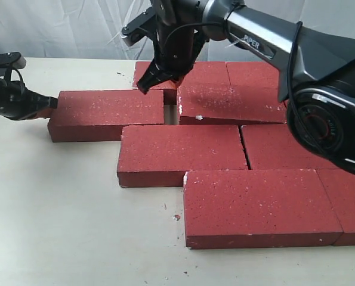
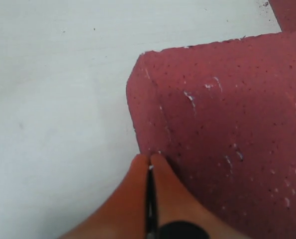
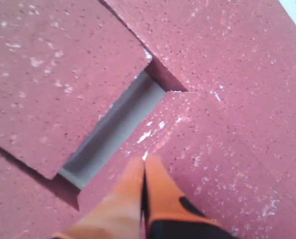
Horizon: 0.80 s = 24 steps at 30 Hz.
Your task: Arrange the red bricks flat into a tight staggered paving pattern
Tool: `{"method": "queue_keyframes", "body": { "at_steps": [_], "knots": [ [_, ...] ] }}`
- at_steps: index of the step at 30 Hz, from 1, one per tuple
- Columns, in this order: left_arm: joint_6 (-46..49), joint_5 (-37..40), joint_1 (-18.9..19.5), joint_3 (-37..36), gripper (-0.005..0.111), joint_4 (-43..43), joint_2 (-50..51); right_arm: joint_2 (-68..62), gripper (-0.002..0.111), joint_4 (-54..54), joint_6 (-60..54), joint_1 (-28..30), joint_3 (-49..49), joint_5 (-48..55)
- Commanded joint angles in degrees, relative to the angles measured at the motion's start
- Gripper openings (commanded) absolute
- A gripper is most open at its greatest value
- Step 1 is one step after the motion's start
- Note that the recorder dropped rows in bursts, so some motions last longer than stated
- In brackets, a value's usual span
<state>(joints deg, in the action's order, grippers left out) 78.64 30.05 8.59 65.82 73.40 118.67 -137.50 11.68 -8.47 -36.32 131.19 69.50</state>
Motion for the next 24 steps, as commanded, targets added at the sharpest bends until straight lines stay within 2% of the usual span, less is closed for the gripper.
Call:
{"method": "queue_keyframes", "body": {
  "at_steps": [1,11,16,24],
  "knots": [
    [0.22,-0.82,-0.24,0.3,0.0,0.18,0.13,1.32,-0.001,-4.68,-2.18,0.34,-0.12,0.46],
    [1.96,-2.87,-0.13,0.3,0.0,0.71,0.0,0.98,-0.001,2.59,0.65,1.04,-0.12,0.08],
    [1.96,-2.99,-0.13,0.3,0.0,0.71,0.0,3.68,-0.001,-6.42,-2.53,5.56,-1.22,0.46],
    [2.06,-2.98,-0.13,0.3,0.0,0.82,0.0,6.91,-0.001,-20.02,-11.54,11.56,-14.2,-2.26]
  ]
}}
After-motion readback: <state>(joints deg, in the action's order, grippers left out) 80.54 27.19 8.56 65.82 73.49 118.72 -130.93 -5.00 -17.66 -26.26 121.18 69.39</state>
